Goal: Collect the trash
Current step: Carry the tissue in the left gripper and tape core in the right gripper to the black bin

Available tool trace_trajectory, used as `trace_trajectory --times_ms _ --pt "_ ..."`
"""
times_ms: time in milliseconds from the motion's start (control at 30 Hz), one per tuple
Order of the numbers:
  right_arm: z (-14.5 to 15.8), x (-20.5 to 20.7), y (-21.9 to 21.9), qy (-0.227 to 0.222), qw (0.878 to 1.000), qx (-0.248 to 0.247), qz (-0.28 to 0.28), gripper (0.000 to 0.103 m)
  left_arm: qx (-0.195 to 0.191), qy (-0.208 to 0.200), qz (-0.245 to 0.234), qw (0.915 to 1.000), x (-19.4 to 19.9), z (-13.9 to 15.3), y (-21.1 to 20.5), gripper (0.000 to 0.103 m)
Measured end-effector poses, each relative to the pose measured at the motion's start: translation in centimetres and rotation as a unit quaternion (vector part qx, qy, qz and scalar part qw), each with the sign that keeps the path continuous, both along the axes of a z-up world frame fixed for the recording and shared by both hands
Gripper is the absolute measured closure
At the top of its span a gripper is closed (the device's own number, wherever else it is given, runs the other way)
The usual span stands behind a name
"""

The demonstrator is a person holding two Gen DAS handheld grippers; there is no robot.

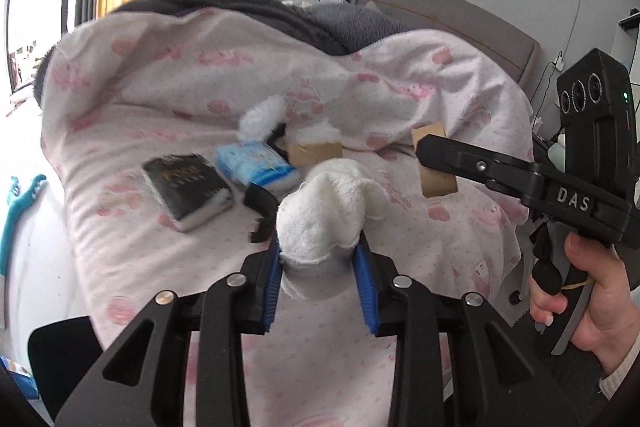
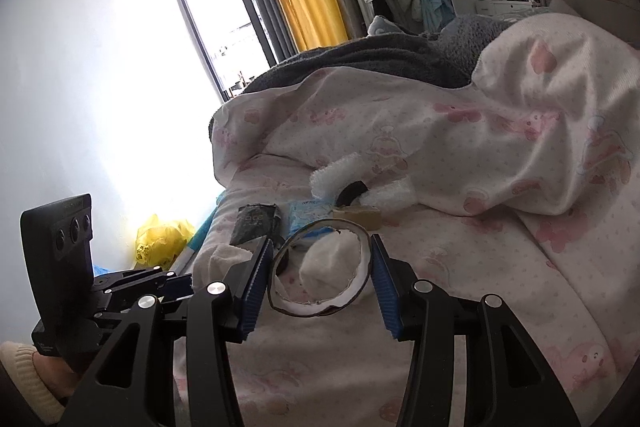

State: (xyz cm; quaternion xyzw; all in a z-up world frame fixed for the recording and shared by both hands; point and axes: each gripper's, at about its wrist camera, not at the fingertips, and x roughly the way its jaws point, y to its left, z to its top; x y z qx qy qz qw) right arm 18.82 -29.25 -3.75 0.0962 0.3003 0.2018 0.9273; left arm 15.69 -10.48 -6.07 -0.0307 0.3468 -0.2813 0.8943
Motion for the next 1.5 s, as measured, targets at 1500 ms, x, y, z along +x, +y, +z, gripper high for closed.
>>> trace_trajectory --times_ms 1500 --pt "1.2 1.5 27.3 0.049 0.988 -0.05 0.135 0.054 0.094 0.14 0.214 0.9622 -1.6 -9.0 25.5 0.068"
